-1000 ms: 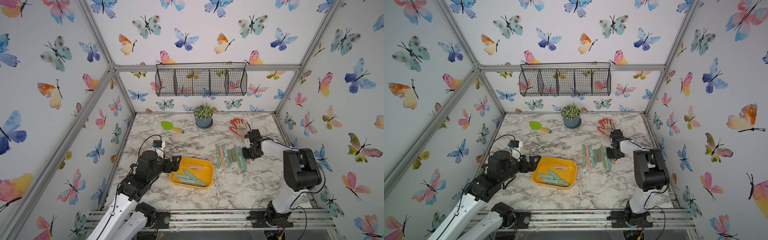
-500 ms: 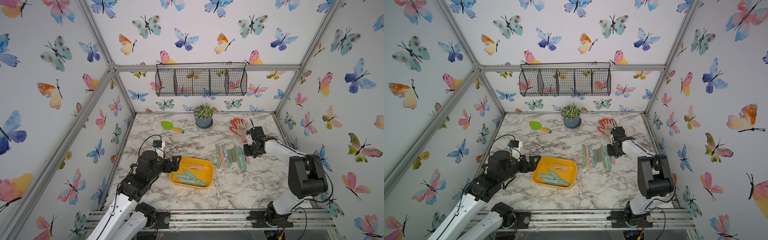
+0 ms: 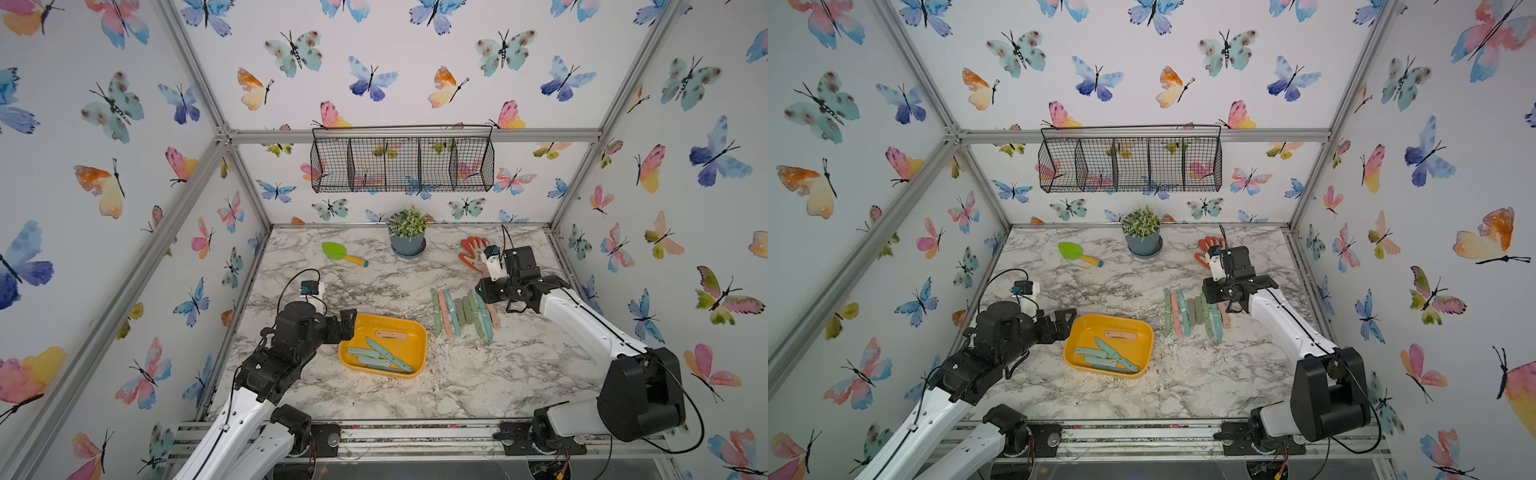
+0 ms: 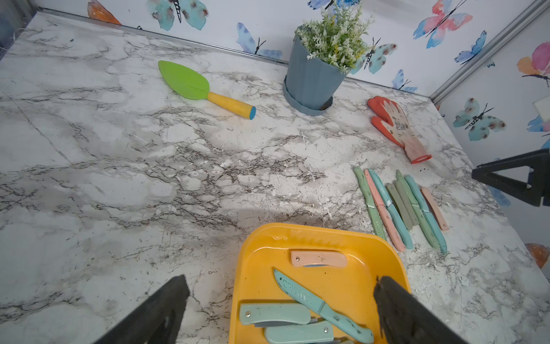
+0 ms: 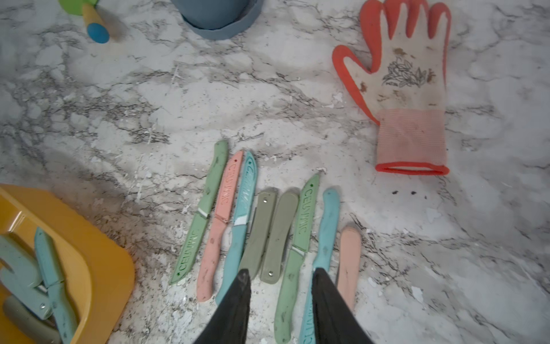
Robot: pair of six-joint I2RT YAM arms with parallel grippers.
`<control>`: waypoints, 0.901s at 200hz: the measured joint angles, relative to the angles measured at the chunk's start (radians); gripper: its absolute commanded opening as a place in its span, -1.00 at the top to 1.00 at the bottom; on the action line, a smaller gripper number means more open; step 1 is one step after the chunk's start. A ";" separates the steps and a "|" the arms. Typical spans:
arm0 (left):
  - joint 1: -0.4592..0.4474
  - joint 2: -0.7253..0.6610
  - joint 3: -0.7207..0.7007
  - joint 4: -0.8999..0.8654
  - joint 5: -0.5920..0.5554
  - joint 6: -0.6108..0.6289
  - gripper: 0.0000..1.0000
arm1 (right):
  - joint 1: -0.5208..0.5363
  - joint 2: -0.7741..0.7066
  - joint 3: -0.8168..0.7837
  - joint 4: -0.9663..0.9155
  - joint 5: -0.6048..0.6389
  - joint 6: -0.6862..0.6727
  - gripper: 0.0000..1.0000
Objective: Take the fruit knife out of the storage box
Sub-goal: Pick up the fruit knife from the storage box.
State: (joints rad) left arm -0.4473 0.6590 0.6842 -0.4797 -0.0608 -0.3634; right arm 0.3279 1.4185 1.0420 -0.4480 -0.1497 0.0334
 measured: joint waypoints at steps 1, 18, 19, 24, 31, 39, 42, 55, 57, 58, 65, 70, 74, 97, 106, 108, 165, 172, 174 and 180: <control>0.000 0.000 0.000 0.000 -0.003 0.000 -0.97 | 0.004 0.000 0.000 0.000 -0.002 0.000 0.25; 0.000 -0.013 0.000 -0.002 -0.028 -0.007 -0.97 | 0.066 0.005 0.000 0.001 -0.004 -0.007 0.24; 0.000 -0.015 0.000 -0.002 -0.031 -0.007 -0.97 | 0.071 0.005 0.000 0.001 -0.005 -0.008 0.24; 0.000 -0.019 0.000 -0.003 -0.037 -0.009 -0.97 | 0.095 0.007 0.000 0.002 -0.004 -0.010 0.24; 0.000 -0.028 0.000 -0.003 -0.050 -0.013 -0.97 | 0.129 0.008 0.000 0.003 -0.003 -0.016 0.24; 0.000 -0.034 0.000 -0.004 -0.057 -0.016 -0.97 | 0.175 0.011 0.000 0.010 -0.005 -0.022 0.24; 0.000 -0.036 0.000 -0.004 -0.060 -0.017 -0.97 | 0.189 0.013 0.000 0.013 -0.005 -0.024 0.24; 0.000 -0.043 0.000 -0.004 -0.075 -0.021 -0.97 | 0.264 0.023 0.002 0.026 -0.006 -0.036 0.24; 0.000 -0.045 0.000 -0.004 -0.077 -0.023 -0.97 | 0.275 0.025 0.003 0.026 -0.007 -0.039 0.24; 0.000 -0.045 0.000 -0.004 -0.077 -0.023 -0.97 | 0.278 0.026 0.003 0.027 -0.007 -0.039 0.24; 0.000 -0.049 0.000 -0.005 -0.083 -0.023 -0.97 | 0.317 0.039 0.010 0.031 -0.011 -0.047 0.24; 0.000 -0.050 0.000 -0.005 -0.085 -0.024 -0.97 | 0.340 0.050 0.016 0.034 -0.013 -0.054 0.24; 0.000 -0.051 0.000 -0.005 -0.089 -0.024 -0.97 | 0.359 0.058 0.022 0.037 -0.014 -0.058 0.24; 0.000 -0.051 0.000 -0.005 -0.101 -0.027 -0.97 | 0.460 0.129 0.069 0.043 -0.031 -0.088 0.24; 0.000 -0.051 0.000 -0.006 -0.106 -0.028 -0.97 | 0.491 0.154 0.087 0.044 -0.033 -0.100 0.24; 0.000 -0.051 0.000 -0.007 -0.108 -0.028 -0.97 | 0.497 0.160 0.091 0.044 -0.033 -0.104 0.24; 0.000 -0.066 0.000 -0.024 -0.154 -0.050 -0.97 | 0.626 0.363 0.231 0.026 -0.018 -0.163 0.23; 0.000 -0.068 0.000 -0.026 -0.158 -0.050 -0.97 | 0.636 0.392 0.247 0.022 -0.010 -0.166 0.23; 0.000 -0.069 0.000 -0.027 -0.161 -0.051 -0.97 | 0.637 0.401 0.251 0.022 -0.006 -0.167 0.23; 0.000 -0.072 0.000 -0.029 -0.165 -0.053 -0.97 | 0.643 0.422 0.262 0.017 -0.003 -0.169 0.22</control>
State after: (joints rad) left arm -0.4473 0.5865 0.6842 -0.5087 -0.2260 -0.4160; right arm 0.9710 1.8404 1.3045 -0.4313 -0.1524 -0.1356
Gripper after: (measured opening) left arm 0.985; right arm 0.386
